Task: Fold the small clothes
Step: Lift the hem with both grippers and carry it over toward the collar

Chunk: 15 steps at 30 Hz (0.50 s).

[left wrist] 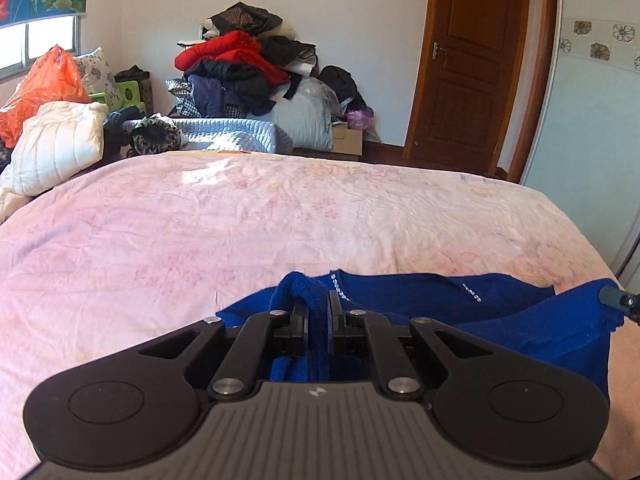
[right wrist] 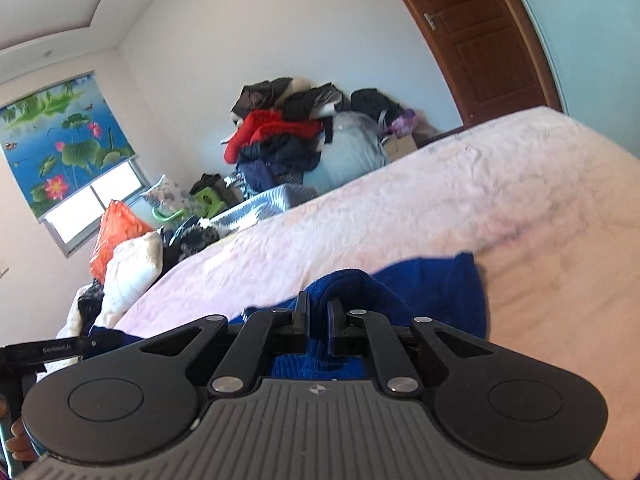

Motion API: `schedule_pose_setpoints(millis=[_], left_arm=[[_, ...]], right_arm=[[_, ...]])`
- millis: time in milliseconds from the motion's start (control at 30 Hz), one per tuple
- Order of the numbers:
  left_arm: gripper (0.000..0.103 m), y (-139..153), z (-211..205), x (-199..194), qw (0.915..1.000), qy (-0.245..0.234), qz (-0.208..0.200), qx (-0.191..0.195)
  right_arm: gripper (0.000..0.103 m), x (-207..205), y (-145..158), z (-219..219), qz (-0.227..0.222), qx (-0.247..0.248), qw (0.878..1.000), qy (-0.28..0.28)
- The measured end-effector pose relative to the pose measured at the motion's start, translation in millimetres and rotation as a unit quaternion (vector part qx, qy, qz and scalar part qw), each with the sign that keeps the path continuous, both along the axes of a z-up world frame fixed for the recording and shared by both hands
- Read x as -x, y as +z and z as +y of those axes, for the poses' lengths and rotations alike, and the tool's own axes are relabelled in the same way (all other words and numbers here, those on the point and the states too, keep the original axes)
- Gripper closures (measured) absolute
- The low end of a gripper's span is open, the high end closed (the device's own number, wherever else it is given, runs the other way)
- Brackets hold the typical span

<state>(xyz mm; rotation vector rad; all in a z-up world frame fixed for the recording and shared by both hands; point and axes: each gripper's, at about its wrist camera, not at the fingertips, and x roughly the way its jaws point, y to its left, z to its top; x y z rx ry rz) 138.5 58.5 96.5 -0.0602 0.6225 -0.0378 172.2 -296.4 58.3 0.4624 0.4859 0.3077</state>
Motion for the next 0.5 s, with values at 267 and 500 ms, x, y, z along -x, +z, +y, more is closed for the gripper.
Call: schedule_pose_setpoints(millis=[267, 500], left_arm=[[0.095, -24, -8, -59, 0.9992, 0.014, 0.025, -0.028], [0.095, -60, -6, -104, 0.9957, 0.031, 0.082, -0.029]], right_arm=[[0.091, -65, -25, 1, 0.024, -0.009, 0.999, -0.027], [0.091, -109, -66, 2, 0.081, -0.029, 0.996, -0.037]])
